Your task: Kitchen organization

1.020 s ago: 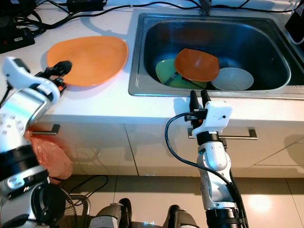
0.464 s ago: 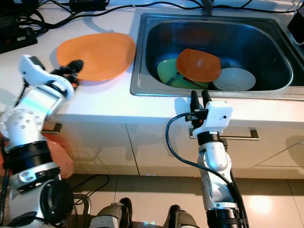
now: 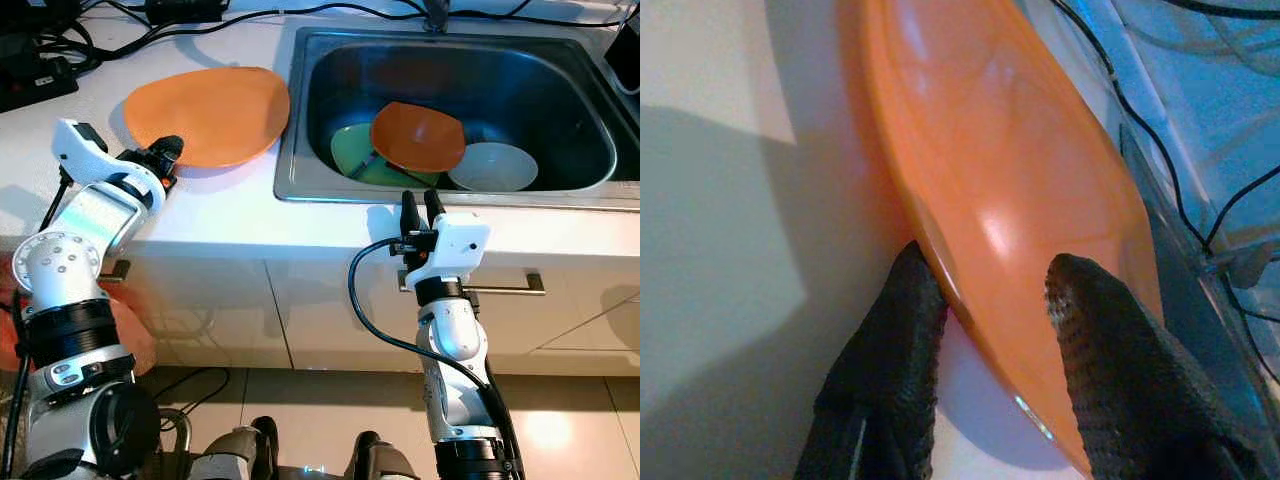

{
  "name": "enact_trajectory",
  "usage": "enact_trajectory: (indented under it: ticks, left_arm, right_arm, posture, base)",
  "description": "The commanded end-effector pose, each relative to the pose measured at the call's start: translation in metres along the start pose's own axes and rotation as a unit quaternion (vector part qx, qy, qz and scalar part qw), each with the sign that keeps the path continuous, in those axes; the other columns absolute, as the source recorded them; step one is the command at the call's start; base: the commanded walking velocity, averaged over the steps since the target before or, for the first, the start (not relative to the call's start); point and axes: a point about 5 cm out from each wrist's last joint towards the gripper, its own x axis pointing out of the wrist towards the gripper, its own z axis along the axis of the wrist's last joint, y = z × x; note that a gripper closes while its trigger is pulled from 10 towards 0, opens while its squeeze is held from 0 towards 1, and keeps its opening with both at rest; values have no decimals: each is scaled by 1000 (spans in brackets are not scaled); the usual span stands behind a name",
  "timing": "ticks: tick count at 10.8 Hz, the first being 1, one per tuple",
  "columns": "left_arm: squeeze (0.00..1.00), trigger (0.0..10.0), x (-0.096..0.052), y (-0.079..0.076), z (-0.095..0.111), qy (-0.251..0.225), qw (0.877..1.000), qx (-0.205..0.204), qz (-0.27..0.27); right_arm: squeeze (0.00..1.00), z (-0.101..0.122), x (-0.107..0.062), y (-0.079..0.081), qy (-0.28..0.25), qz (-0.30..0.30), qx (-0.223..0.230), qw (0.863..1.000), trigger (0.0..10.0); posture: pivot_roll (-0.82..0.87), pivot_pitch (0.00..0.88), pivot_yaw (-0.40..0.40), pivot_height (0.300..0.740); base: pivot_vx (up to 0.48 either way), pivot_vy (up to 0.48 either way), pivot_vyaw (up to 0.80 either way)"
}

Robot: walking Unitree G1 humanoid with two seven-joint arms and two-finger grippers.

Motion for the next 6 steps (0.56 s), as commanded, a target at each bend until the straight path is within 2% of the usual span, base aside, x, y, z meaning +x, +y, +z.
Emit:
enact_trajectory:
  ticks: [1,6]
  left_arm:
    - [0,0,2,9,-14,30,999,7,20]
    - [0,0,3,7,-16,22,1000,9,13]
  right_arm:
    - [0,2,0,0,0,3,-6,1000,10000]
    - [0,1,0,1,2,5,-6,1000,10000]
  posture:
    - [65,199,14,740]
    - [67,200,12,740]
  base:
    - [0,0,0]
    - [0,0,0]
